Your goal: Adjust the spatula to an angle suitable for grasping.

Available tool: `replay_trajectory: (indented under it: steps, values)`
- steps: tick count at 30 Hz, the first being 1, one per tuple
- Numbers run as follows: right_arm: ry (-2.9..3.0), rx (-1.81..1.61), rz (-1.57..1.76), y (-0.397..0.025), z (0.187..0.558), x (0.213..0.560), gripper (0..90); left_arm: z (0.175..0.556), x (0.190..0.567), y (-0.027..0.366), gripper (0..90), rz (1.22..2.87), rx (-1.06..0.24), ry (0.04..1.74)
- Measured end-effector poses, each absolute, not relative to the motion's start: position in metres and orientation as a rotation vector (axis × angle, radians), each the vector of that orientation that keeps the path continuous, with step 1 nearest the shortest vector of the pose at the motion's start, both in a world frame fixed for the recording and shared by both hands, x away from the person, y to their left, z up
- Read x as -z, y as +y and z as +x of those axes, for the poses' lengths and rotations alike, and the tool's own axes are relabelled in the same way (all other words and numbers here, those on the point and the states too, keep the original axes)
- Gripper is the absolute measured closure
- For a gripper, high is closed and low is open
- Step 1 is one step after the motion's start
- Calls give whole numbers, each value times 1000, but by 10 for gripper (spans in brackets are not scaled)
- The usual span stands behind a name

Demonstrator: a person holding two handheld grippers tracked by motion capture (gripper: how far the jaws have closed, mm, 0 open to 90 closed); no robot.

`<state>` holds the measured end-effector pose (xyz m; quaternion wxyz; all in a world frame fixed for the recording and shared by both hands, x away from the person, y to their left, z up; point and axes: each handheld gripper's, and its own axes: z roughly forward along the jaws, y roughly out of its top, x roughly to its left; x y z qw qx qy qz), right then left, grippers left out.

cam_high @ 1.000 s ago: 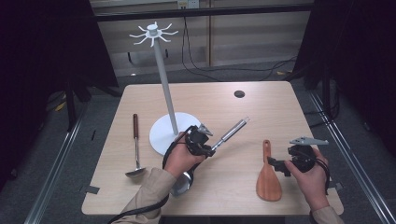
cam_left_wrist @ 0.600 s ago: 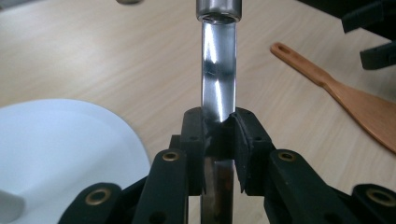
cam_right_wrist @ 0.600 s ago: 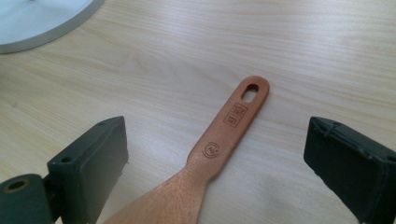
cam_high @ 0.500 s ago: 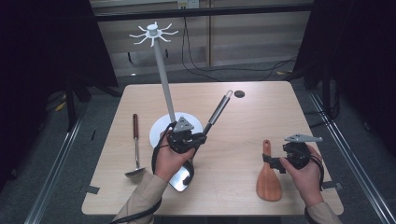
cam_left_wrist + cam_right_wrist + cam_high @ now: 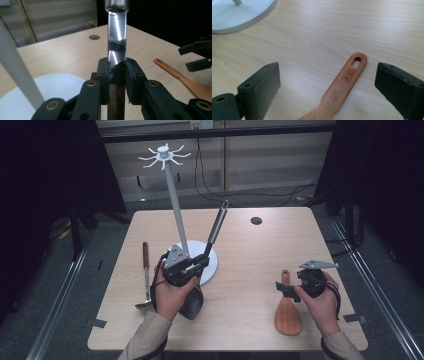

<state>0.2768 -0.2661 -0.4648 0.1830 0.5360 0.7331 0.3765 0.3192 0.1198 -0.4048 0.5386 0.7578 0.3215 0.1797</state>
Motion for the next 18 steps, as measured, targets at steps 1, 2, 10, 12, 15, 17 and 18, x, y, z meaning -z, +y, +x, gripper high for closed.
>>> replay_trajectory:
  steps: [1,2,10,12,15,17,18]
  values:
    - [2073,-1060,1509,-265,278,465,58,316,400,123,756,1782,-455,751]
    - [2073,-1065,1508,-264,278,465,58,316,400,123,756,1782,-455,751]
    - [2086,-1082,1488,-258,283,464,58,308,391,128,756,1718,-491,751]
    - [2087,-1083,1488,-258,282,464,58,308,390,129,756,1719,-499,749]
    - [2090,-1080,1481,-257,283,464,58,306,387,131,756,1694,-504,743]
    - [2092,-1079,1483,-256,283,464,58,306,386,131,756,1689,-510,748]
    - [2090,-1079,1484,-256,283,464,57,305,385,132,756,1688,-522,748]
